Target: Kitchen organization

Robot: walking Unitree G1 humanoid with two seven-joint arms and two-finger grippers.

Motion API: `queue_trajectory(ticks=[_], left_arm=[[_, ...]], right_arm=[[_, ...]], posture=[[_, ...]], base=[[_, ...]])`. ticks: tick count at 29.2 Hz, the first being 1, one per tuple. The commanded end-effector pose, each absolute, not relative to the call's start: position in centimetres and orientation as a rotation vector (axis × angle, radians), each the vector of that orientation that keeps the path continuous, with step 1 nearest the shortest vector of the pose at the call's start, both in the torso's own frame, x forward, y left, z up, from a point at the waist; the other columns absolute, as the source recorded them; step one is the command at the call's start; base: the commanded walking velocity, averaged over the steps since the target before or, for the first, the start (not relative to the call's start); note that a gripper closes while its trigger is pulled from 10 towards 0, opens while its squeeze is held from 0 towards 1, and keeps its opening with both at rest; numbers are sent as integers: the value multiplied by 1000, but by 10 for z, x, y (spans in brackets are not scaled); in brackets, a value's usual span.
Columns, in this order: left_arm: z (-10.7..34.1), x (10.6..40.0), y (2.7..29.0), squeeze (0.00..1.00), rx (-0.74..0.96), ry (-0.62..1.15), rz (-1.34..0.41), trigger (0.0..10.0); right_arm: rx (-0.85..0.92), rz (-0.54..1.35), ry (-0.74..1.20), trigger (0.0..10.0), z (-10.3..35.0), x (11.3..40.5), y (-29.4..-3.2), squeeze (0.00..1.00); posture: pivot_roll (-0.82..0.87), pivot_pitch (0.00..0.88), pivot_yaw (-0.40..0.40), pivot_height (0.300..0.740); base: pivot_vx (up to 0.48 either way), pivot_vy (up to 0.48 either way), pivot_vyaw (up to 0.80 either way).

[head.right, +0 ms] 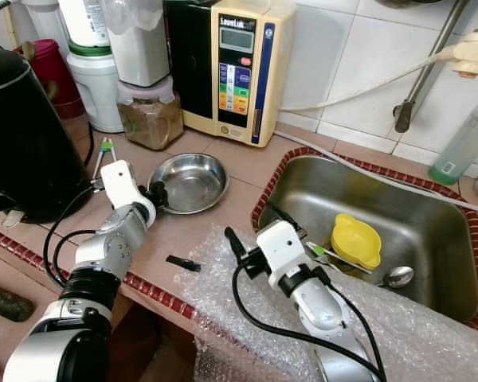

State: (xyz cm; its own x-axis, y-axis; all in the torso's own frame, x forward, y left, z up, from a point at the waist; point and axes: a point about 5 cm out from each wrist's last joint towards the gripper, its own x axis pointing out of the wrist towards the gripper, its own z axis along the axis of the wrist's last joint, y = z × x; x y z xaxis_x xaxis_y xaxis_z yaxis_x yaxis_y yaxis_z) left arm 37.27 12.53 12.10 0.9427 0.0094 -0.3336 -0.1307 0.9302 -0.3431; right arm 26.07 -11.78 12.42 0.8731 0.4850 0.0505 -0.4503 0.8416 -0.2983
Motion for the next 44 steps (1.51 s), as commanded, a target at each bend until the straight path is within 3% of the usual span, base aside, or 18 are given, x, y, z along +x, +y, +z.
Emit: queue_trajectory(ticks=[1, 36, 38, 41, 44], left_arm=[[102, 365, 117, 0, -380, 433, 42, 0], [104, 365, 119, 0, -366, 417, 40, 0], [127, 357, 98, 0, -320, 108, -164, 0], [138, 350, 87, 0, -301, -29, -263, 0], [139, 350, 87, 0, -300, -32, -273, 0]], right_arm=[[-296, 494, -128, 10000, 125, 262, -120, 761], [-298, 495, -128, 10000, 124, 264, -119, 757], [-268, 490, -150, 10000, 132, 276, -116, 753], [-255, 487, -158, 10000, 135, 281, -114, 757], [-253, 484, -158, 10000, 135, 281, -114, 757]], posture=[[102, 0, -21, 740], [108, 0, -22, 740], [126, 0, -49, 740], [129, 0, -49, 740], [131, 0, -49, 740]], base=[[0, 0, 0], [0, 0, 0], [0, 0, 0], [0, 0, 0], [0, 0, 0]])
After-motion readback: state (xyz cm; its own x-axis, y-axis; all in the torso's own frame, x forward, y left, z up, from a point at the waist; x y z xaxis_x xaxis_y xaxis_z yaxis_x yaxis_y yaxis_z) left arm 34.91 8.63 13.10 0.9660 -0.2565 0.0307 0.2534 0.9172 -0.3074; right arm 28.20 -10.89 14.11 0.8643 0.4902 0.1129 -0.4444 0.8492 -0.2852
